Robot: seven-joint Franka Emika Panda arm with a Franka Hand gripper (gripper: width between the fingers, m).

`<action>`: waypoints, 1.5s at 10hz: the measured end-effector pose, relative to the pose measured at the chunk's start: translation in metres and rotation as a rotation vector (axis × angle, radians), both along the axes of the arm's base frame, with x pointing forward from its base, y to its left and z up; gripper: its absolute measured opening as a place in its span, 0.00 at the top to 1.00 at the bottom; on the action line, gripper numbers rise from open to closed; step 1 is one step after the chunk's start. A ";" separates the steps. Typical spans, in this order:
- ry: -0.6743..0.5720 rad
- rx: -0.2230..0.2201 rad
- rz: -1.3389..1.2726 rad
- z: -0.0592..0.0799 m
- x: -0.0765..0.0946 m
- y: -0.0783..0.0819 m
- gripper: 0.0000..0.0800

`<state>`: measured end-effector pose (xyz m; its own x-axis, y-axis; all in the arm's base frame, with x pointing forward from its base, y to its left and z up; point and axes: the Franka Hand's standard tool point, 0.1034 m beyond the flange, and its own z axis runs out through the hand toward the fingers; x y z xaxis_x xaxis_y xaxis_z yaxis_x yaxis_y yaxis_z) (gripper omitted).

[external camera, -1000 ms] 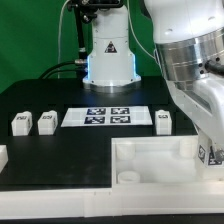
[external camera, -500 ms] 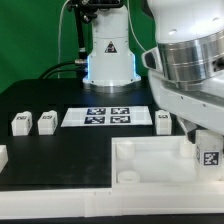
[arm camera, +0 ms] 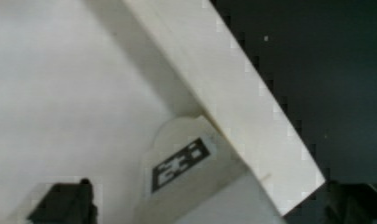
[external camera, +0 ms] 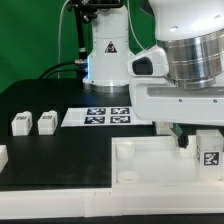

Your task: Assemble one leg

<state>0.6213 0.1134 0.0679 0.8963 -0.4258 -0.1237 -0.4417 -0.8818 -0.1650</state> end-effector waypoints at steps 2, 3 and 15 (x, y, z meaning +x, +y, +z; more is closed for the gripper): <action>-0.074 -0.061 0.373 -0.003 0.003 -0.007 0.19; -0.117 -0.077 0.460 -0.003 0.008 -0.006 0.19; 0.143 -0.024 -0.891 -0.004 0.008 -0.006 0.64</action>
Offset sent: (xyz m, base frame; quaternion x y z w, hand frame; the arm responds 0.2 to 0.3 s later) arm 0.0000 0.0000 0.0000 0.0000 0.0000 0.0899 0.9960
